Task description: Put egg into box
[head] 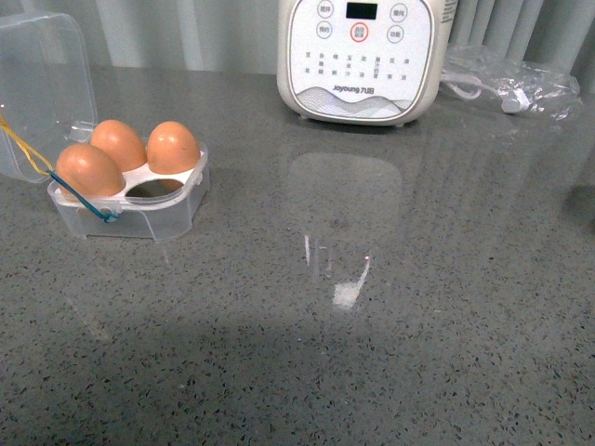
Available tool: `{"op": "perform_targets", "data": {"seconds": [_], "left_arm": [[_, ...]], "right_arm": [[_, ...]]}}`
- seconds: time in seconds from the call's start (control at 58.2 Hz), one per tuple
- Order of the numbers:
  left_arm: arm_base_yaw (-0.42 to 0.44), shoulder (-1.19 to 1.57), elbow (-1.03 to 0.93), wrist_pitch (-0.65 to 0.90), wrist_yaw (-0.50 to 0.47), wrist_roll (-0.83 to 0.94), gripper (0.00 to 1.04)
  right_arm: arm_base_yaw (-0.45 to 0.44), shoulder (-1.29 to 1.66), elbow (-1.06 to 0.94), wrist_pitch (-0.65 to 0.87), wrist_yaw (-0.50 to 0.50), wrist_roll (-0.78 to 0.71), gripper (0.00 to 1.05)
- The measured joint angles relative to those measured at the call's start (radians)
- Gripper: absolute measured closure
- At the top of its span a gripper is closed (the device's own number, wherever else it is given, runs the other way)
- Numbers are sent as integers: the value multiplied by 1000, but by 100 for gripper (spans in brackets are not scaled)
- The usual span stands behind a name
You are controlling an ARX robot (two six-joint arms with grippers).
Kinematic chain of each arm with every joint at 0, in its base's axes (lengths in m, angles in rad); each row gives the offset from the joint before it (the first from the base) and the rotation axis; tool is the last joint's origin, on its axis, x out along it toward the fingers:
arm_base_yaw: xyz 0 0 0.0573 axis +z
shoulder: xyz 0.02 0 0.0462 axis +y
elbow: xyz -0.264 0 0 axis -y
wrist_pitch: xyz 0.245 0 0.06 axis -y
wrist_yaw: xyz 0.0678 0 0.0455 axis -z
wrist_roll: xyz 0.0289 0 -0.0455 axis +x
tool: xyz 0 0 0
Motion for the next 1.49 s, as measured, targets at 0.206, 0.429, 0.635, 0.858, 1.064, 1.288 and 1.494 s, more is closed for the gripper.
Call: {"op": "perform_targets", "data": {"seconds": [0.206,0.429,0.635,0.858,1.064,1.288,1.494], "left_arm": [[0,0,0,0,0,0,7],[0,0,0,0,0,0,7],[0,0,0,0,0,0,7],[0,0,0,0,0,0,7],[0,0,0,0,0,0,7],[0,0,0,0,0,0,7],[0,0,0,0,-1,0,7]], "right_arm": [[0,0,0,0,0,0,7],[0,0,0,0,0,0,7],[0,0,0,0,0,0,7],[0,0,0,0,0,0,7],[0,0,0,0,0,0,7],[0,0,0,0,0,0,7],[26,79,3,70,119,-40,7]]}}
